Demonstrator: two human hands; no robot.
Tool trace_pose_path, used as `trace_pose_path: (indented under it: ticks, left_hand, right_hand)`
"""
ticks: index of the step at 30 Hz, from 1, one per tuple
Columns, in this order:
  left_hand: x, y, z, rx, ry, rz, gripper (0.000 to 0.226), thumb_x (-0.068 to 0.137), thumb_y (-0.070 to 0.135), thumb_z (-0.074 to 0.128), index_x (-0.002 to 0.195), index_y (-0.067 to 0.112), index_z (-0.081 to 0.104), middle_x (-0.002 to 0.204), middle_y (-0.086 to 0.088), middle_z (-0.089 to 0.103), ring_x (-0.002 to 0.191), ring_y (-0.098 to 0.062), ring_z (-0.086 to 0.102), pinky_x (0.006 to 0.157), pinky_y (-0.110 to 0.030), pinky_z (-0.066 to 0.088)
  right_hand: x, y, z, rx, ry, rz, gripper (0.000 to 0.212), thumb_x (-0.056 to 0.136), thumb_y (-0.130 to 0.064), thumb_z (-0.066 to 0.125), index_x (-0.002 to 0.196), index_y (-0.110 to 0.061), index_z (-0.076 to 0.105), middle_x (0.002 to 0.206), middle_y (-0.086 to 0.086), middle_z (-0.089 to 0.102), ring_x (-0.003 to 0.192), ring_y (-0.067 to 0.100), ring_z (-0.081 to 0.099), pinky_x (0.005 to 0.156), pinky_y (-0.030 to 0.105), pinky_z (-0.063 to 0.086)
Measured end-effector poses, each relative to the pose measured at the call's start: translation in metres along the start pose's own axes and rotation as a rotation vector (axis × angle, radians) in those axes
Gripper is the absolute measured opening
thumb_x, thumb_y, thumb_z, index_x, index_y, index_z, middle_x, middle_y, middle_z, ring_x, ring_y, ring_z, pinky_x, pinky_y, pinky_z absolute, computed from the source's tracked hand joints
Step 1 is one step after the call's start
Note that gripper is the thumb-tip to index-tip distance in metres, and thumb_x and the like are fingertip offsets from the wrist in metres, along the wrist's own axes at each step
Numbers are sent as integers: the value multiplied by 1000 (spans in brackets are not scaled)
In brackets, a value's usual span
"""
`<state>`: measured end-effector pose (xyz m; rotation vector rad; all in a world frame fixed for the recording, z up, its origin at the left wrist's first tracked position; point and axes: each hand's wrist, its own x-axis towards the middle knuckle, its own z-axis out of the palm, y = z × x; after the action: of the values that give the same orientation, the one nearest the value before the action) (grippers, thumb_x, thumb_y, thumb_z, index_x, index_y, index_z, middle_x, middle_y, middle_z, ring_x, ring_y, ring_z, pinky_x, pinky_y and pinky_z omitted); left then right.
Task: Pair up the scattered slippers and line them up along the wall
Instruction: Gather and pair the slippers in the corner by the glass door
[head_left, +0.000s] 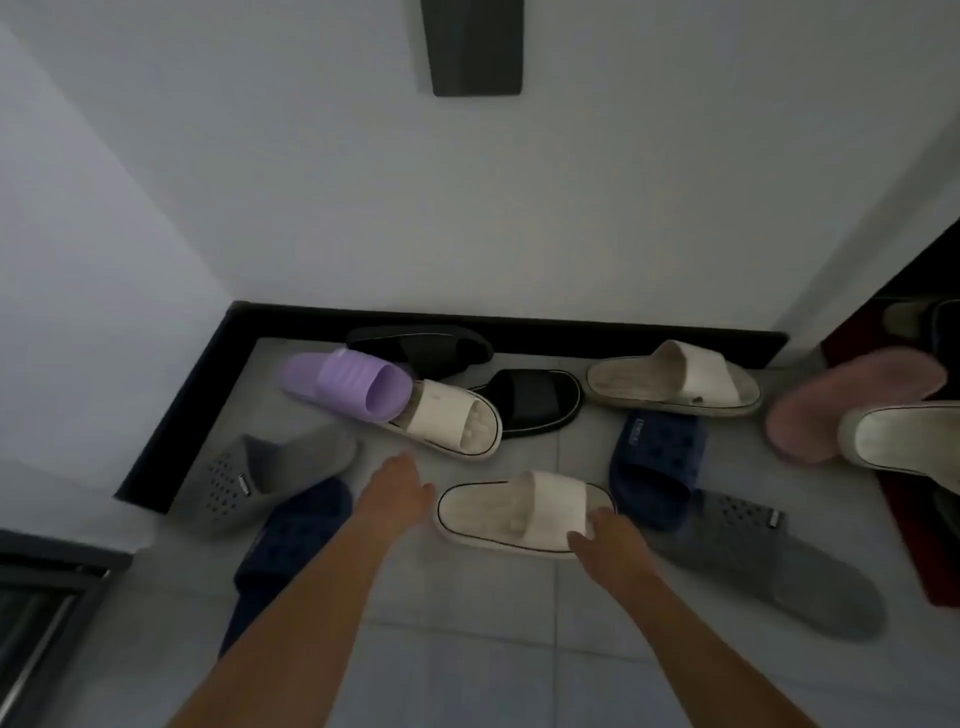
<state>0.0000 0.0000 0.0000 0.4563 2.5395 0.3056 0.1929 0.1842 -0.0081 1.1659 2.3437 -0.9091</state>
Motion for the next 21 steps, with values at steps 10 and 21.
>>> trace_pose_path:
  ticks: [10,21]
  left_hand:
    - [10,19,27,-204,31,34,58,87,22,57,135,5,31,139,-16,34,121,-34,45,101,-40,40]
    - [27,0,24,-309,168,33,68,83,16,61,140,8,25,141,-13,31,122,-32,42,99,-42,42]
  right_hand:
    - [29,1,23,786,-115,289,54,82,-22,69,127,0,47,96,15,61,82,24,61,87,38,54]
    - [28,-14,16,581,-6,99,28,88,-31,62,103,-8,59,89,4,59,81,19,57,74,32,48]
